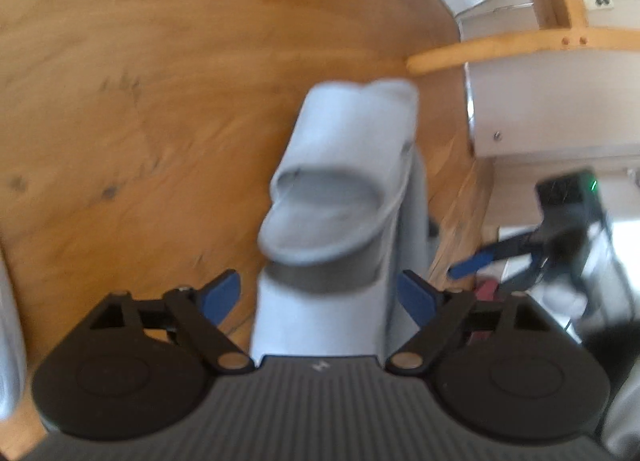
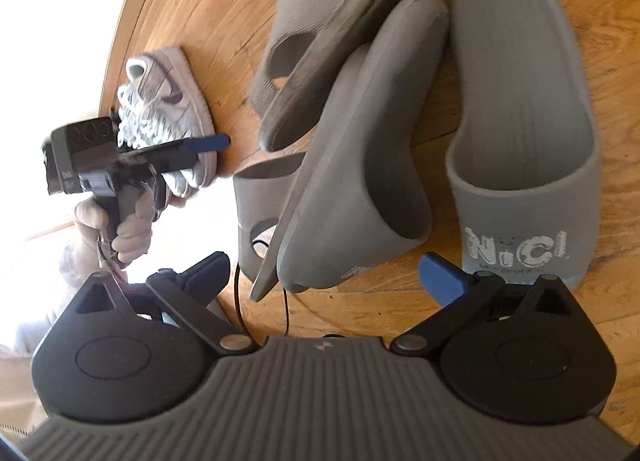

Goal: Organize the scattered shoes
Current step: 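Move the left tool to the grey slides and close on one slide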

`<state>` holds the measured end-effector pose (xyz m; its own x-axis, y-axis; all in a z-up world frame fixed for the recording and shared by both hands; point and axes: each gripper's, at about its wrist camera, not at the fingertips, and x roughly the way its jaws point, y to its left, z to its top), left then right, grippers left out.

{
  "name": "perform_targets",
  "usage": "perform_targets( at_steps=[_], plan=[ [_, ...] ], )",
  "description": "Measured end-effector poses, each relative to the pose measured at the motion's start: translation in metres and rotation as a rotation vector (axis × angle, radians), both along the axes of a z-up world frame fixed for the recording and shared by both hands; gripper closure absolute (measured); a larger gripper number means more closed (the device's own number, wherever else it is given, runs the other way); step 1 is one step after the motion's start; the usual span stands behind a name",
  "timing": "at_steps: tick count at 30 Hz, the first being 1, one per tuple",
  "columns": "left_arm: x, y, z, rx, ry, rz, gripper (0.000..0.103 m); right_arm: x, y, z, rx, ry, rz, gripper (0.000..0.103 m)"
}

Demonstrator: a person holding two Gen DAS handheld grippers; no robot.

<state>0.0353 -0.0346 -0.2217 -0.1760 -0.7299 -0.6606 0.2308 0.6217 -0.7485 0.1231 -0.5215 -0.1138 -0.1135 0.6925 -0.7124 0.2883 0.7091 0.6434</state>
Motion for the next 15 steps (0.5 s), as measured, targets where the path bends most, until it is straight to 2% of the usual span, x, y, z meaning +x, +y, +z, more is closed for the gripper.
perform_targets(
  at_steps=[2, 6, 7, 9, 10, 11, 13, 15],
  plan=[
    [-0.012, 0.002, -0.006, -0.017, -0.012, -0.002, 0.011, 0.004, 0.007, -0.005, 0.003, 0.004, 0.021, 0.0],
    [-0.027, -0.001, -0.019, -0.049, -0.024, 0.007, 0.009, 0.006, 0.016, -0.007, 0.007, 0.007, 0.041, 0.0],
    [-0.028, -0.003, -0.023, -0.052, -0.013, 0.016, 0.003, 0.006, 0.016, -0.007, 0.01, 0.008, 0.046, 0.0],
    [-0.03, -0.008, -0.033, -0.067, 0.03, 0.048, 0.002, 0.005, 0.017, -0.008, 0.013, 0.01, 0.053, 0.0],
    [-0.03, -0.011, -0.038, -0.075, 0.052, 0.065, 0.003, 0.004, 0.019, -0.008, 0.013, 0.012, 0.053, 0.0],
    [-0.031, -0.01, -0.043, -0.093, 0.085, 0.089, 0.008, 0.004, 0.021, -0.009, 0.013, 0.014, 0.052, 0.0],
    [-0.035, -0.002, -0.057, -0.157, 0.185, 0.152, 0.016, 0.003, 0.022, -0.01, 0.014, 0.016, 0.046, 0.0],
    [-0.042, 0.001, -0.059, -0.179, 0.214, 0.16, 0.024, 0.002, 0.023, -0.01, 0.015, 0.018, 0.041, 0.0]
  ],
)
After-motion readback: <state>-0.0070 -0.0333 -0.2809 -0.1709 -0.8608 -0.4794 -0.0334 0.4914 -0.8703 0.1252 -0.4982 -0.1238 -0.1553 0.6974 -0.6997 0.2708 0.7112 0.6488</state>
